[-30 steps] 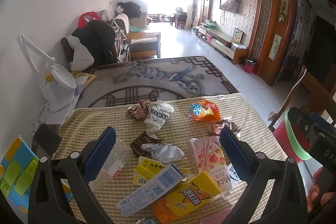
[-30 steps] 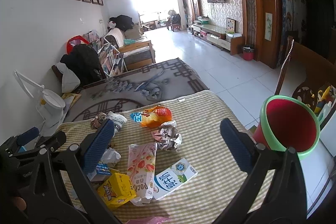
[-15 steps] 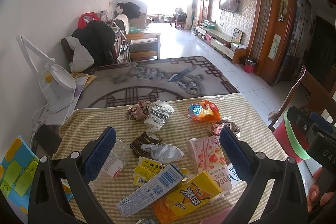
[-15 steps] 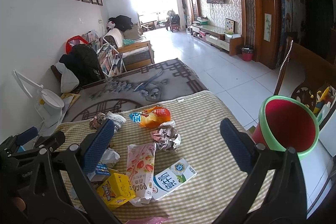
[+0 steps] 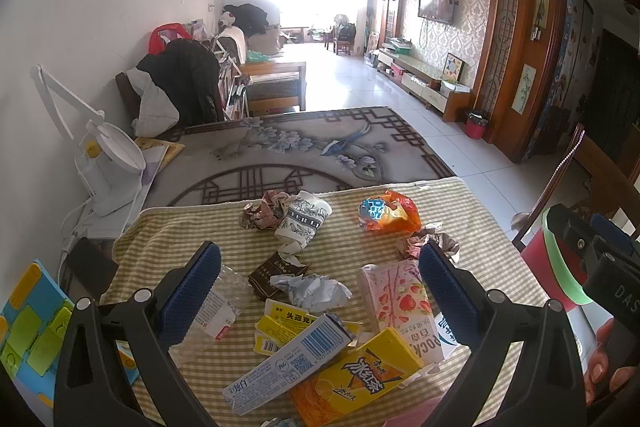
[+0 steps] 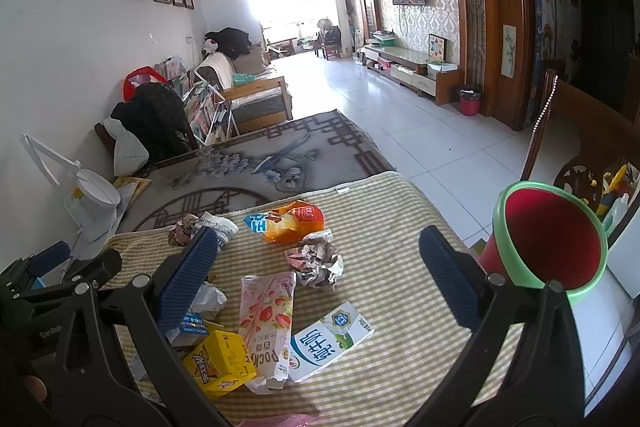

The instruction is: Collect trash

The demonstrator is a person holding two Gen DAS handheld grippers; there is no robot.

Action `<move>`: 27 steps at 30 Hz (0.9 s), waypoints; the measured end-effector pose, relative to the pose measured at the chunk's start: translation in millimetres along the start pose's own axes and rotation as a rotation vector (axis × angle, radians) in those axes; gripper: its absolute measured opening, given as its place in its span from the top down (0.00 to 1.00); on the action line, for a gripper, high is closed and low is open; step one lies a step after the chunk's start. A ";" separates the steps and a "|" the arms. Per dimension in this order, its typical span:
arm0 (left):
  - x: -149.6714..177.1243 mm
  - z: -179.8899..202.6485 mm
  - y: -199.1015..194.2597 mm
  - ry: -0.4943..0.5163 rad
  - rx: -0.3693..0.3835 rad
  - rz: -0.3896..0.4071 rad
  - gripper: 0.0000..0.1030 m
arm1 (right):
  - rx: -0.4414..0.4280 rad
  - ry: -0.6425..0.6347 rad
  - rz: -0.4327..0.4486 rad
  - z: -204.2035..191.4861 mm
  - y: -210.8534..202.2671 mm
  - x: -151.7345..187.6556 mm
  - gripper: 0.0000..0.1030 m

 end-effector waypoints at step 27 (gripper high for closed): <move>9.1 -38.0 21.2 -0.026 -0.069 -0.051 0.08 | -0.076 -0.082 -0.227 -14.2 33.0 25.8 0.03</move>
Point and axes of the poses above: each gripper's, at about its wrist camera, not at the fingertips, and y roughly the way its jaws point, z to its right, x to its underside, the point moved 4 cm from there along y, roughly the way its jaws point, and after that the axes turned 11 degrees about -z, right-handed, at the moved point
